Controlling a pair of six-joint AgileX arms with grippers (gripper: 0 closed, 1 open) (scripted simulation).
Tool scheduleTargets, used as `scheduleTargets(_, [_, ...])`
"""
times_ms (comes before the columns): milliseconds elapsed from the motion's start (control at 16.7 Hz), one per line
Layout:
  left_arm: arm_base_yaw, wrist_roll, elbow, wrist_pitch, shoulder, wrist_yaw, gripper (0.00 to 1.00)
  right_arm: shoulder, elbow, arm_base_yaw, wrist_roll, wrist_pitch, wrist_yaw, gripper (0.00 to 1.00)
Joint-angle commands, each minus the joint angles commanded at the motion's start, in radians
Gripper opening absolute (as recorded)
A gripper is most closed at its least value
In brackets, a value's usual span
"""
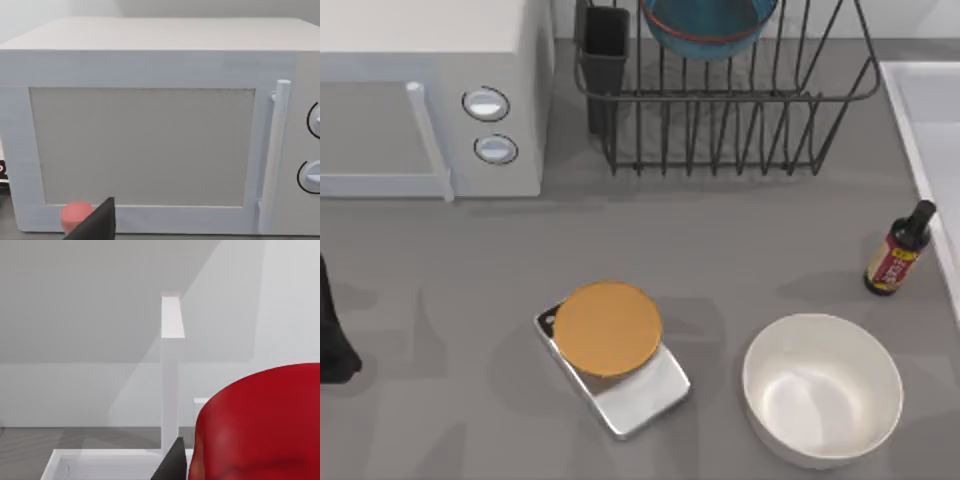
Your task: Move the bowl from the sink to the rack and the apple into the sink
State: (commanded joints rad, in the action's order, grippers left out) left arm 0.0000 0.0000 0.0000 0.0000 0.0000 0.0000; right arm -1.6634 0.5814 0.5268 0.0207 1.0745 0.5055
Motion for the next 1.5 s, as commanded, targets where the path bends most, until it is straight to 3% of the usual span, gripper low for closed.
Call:
scheduleTargets(540, [0.0,0.0,0.0,0.0,0.0,0.0,1.0,-0.49,-0.078,0.002,-0.005,0.595,-0.009,0.0])
scheduleTargets(960, [0.0,0.0,0.0,0.0,0.0,0.0,1.0,-0.553,-0.092,0.001,-0.006,0.66,-0.013,0.0])
scheduleTargets(1500, [0.0,0.0,0.0,0.0,0.0,0.0,1.0,-0.553,-0.092,0.001,-0.006,0.66,-0.013,0.68])
